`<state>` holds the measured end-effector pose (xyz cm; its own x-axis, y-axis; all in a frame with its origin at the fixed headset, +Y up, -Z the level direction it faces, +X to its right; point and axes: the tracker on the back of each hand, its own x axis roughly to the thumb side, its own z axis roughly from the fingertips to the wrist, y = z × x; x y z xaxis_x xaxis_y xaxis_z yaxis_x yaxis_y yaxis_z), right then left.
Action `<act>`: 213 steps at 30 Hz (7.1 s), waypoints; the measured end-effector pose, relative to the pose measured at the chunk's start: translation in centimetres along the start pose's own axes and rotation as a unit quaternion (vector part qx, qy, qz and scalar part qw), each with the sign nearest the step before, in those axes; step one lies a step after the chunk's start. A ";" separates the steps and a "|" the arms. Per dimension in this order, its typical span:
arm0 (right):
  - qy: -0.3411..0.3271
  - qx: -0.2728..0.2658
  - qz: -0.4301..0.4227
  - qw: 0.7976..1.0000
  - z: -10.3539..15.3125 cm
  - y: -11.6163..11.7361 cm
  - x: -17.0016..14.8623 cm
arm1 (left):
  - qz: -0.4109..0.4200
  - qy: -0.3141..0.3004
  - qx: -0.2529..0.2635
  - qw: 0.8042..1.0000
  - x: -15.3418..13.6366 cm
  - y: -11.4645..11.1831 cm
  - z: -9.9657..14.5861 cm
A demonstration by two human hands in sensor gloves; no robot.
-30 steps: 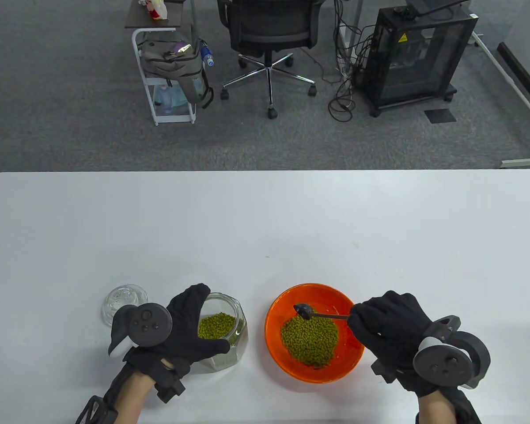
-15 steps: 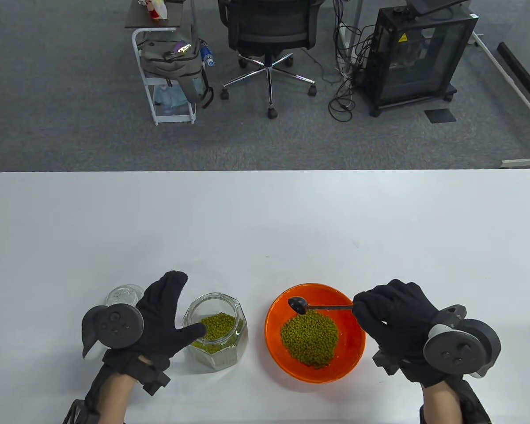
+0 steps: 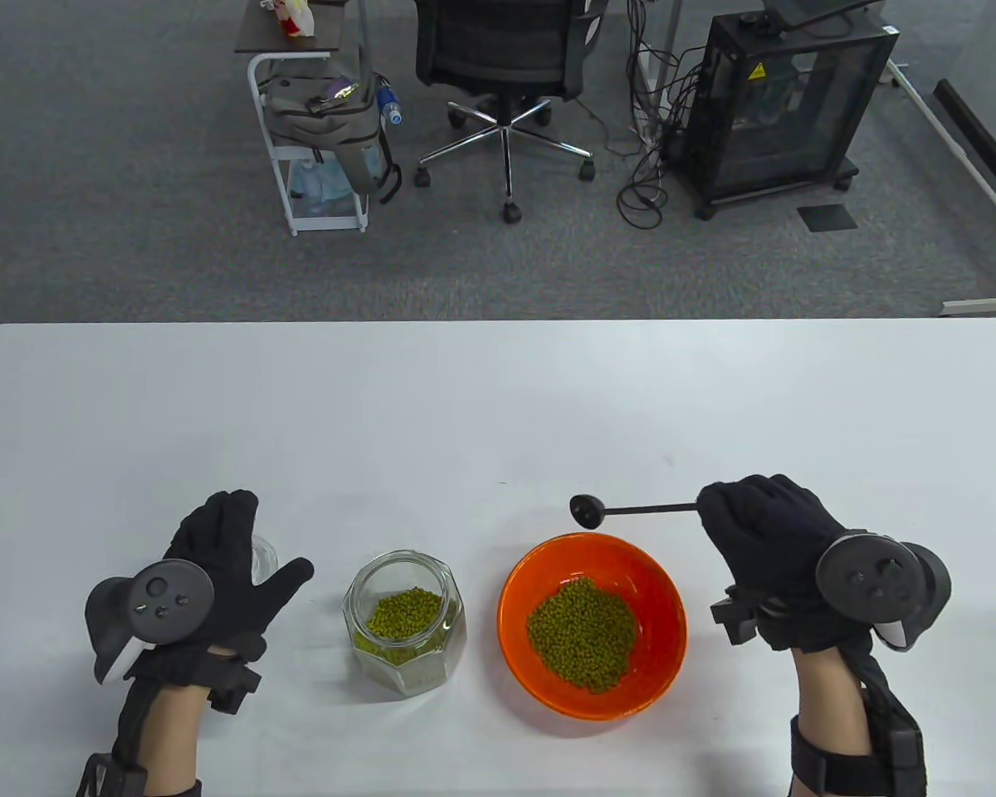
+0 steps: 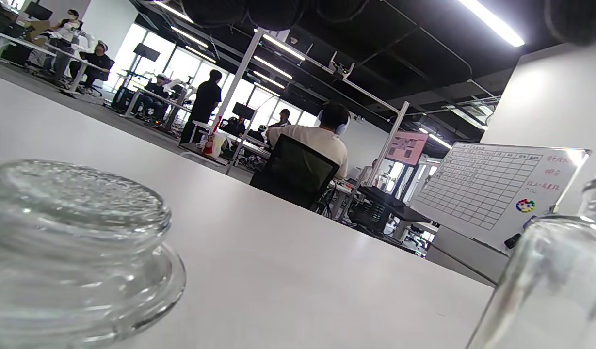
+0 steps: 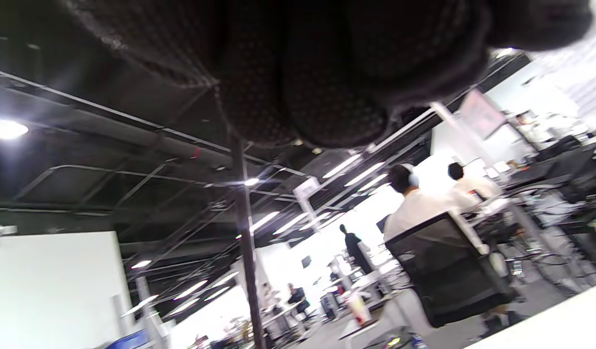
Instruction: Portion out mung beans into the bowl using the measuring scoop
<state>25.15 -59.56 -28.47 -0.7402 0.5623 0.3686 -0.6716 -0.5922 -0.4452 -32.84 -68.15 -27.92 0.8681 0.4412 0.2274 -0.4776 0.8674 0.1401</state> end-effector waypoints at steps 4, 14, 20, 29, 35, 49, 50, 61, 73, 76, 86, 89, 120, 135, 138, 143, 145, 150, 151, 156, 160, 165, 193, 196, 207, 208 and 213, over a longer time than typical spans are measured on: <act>0.062 -0.042 0.028 0.997 0.2 0.4 -2.7 | -0.051 0.017 -0.010 0.999 -0.5 -0.1 -0.1; 0.166 -0.110 0.124 0.972 1.8 0.9 -7.3 | -0.045 0.050 -0.022 0.997 -2.0 -0.7 -0.2; 0.190 -0.107 0.153 0.964 2.4 1.7 -8.7 | -0.046 0.050 -0.041 0.997 -1.9 -1.1 -0.2; 0.199 -0.018 0.175 0.964 2.4 2.5 -8.9 | -0.041 0.051 -0.042 0.997 -1.9 -1.2 -0.2; 0.247 0.130 0.188 0.942 2.4 3.7 -9.7 | -0.043 0.055 -0.042 0.997 -1.9 -1.0 -0.1; 0.304 0.375 0.254 0.838 3.6 7.1 -11.0 | -0.045 0.060 -0.048 0.996 -1.9 -1.0 0.0; 0.308 0.380 0.259 0.833 3.7 7.3 -11.1 | -0.045 0.060 -0.049 0.996 -1.9 -1.0 0.0; 0.316 0.439 0.302 0.786 4.3 9.0 -11.6 | -0.053 0.064 -0.055 0.995 -1.8 -1.1 -0.1; 0.331 0.461 0.334 0.753 4.8 9.8 -12.0 | -0.054 0.068 -0.061 0.994 -1.8 -1.2 -0.1; 0.335 0.468 0.335 0.746 4.9 9.9 -12.2 | -0.053 0.068 -0.062 0.994 -1.8 -1.2 -0.1; 0.343 0.471 0.352 0.732 5.0 9.9 -12.1 | -0.055 0.069 -0.066 0.994 -1.7 -1.3 -0.2; 0.350 0.469 0.354 0.730 5.0 9.9 -12.3 | -0.057 0.070 -0.068 0.994 -1.7 -1.3 -0.2; 0.410 0.447 0.283 0.743 5.8 8.2 -15.2 | -0.059 0.077 -0.085 0.992 -1.5 -1.7 -0.3; 0.414 0.446 0.272 0.746 5.8 8.0 -15.2 | -0.058 0.075 -0.085 0.992 -1.6 -1.7 -0.3; 0.408 0.442 0.271 0.752 5.6 7.8 -14.9 | -0.057 0.075 -0.083 0.992 -1.6 -1.6 -0.2; 0.396 0.424 0.271 0.768 5.2 7.3 -14.1 | -0.057 0.076 -0.079 0.992 -1.7 -1.5 -0.2; 0.386 0.407 0.275 0.781 4.8 7.1 -13.5 | -0.057 0.076 -0.077 0.993 -1.8 -1.5 -0.2; 0.336 0.302 0.254 0.855 3.7 6.1 -11.4 | -0.060 0.075 -0.067 0.993 -1.9 -1.3 -0.1; 0.315 0.279 0.245 0.873 3.5 5.9 -10.8 | -0.062 0.075 -0.064 0.993 -1.9 -1.2 -0.1; 0.249 0.201 0.240 0.916 2.9 5.3 -8.4 | -0.072 0.074 -0.053 0.993 -1.9 -1.0 -0.1; 0.184 0.165 0.219 0.944 2.8 5.6 -6.7 | -0.078 0.072 -0.047 0.993 -2.0 -1.0 -0.1; 0.108 0.171 0.206 0.957 3.0 6.4 -5.0 | -0.086 0.075 -0.044 0.993 -2.3 -1.0 -0.1; 0.085 0.166 0.225 0.956 3.3 6.6 -4.2 | -0.145 0.210 -0.123 0.959 -7.7 -5.4 -1.5; 0.088 0.171 0.225 0.955 3.3 6.7 -4.2 | -0.136 0.211 -0.123 0.960 -7.6 -5.5 -1.6; 0.093 0.178 0.225 0.953 3.3 6.8 -4.2 | -0.183 0.195 -0.088 0.959 -6.9 -5.5 -2.1; 0.094 0.179 0.224 0.953 3.3 6.7 -4.2 | -0.179 0.195 -0.076 0.961 -6.9 -5.3 -2.1; 0.094 0.174 0.223 0.955 3.3 6.6 -4.2 | -0.164 0.178 -0.007 0.970 -5.5 -3.3 -1.6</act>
<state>23.72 -67.76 -30.32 -0.9581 0.2839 0.0371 -0.2851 -0.9342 -0.2143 -35.78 -73.04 -31.20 0.9660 0.1902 -0.1753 -0.1679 0.9766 0.1346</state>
